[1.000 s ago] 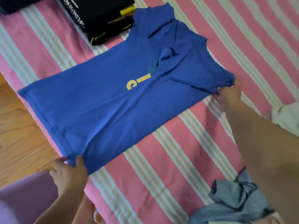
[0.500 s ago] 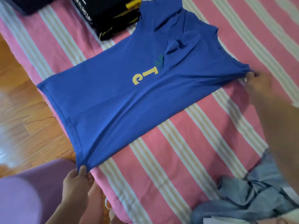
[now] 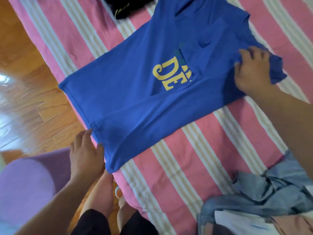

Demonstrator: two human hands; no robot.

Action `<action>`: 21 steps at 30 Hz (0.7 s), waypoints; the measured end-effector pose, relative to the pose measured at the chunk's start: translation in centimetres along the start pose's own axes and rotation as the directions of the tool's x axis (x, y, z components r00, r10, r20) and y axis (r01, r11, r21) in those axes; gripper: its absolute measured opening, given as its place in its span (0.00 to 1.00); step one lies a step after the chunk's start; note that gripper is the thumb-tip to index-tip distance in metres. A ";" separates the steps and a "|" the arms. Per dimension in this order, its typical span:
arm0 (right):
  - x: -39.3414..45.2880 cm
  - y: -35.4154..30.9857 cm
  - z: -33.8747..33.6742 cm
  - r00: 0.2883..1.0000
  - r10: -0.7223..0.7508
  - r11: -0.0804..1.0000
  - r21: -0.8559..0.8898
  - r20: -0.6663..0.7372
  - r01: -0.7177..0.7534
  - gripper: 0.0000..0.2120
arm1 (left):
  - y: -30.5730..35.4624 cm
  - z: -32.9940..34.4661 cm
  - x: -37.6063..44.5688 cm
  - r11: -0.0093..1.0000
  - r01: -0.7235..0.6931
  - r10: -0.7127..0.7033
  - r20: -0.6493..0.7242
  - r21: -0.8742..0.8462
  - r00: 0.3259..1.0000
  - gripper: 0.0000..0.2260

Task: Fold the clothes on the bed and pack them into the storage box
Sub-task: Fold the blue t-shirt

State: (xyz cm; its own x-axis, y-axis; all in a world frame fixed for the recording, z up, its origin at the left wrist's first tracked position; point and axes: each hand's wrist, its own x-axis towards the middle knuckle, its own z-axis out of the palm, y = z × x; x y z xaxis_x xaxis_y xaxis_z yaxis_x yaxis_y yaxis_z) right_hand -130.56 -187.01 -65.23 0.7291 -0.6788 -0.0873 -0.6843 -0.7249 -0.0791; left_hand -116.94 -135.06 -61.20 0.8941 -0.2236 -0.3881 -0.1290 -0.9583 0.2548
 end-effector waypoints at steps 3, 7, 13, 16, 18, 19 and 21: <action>1.7 -5.4 0.4 0.994 -0.095 0.991 0.099 0.054 0.090 0.25 | -0.1 -0.3 5.0 0.977 -0.188 0.179 0.089 0.104 0.980 0.26; 4.9 -8.8 0.2 0.971 -0.022 0.991 0.131 0.239 -0.010 0.29 | -0.1 -0.7 9.1 0.949 -0.220 0.177 0.194 0.226 0.965 0.18; 6.6 -14.0 0.3 0.960 -0.145 0.989 0.025 0.240 0.143 0.33 | -1.2 -1.5 12.0 0.991 -0.124 0.123 -0.035 -0.041 0.992 0.17; 7.4 -17.2 0.4 0.952 -0.191 0.981 0.035 0.240 0.188 0.34 | -0.8 -4.5 17.1 0.984 0.059 -0.078 -0.108 -0.165 0.991 0.28; 8.3 -18.6 0.5 0.948 -0.176 0.984 0.014 0.264 0.178 0.34 | -1.7 -5.6 21.0 0.993 0.085 -0.089 -0.048 -0.079 0.995 0.27; 8.5 -19.1 0.5 0.948 -0.146 0.988 0.000 0.282 0.153 0.35 | -2.2 -5.9 22.5 0.996 0.073 -0.074 -0.002 -0.046 0.997 0.24; 8.9 -19.2 0.4 0.946 -0.080 0.994 -0.047 0.315 0.100 0.34 | -2.6 -6.3 24.3 1.000 0.013 -0.014 0.060 0.024 0.998 0.13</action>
State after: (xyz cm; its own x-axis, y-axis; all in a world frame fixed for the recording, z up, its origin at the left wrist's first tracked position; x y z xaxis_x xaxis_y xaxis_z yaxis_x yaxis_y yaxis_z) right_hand -110.93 -179.03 -64.91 0.7411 -0.5469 -0.3895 -0.6070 -0.7937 -0.0405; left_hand -92.14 -136.84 -65.73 0.8685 -0.2204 -0.4441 -0.1281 -0.9651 0.2285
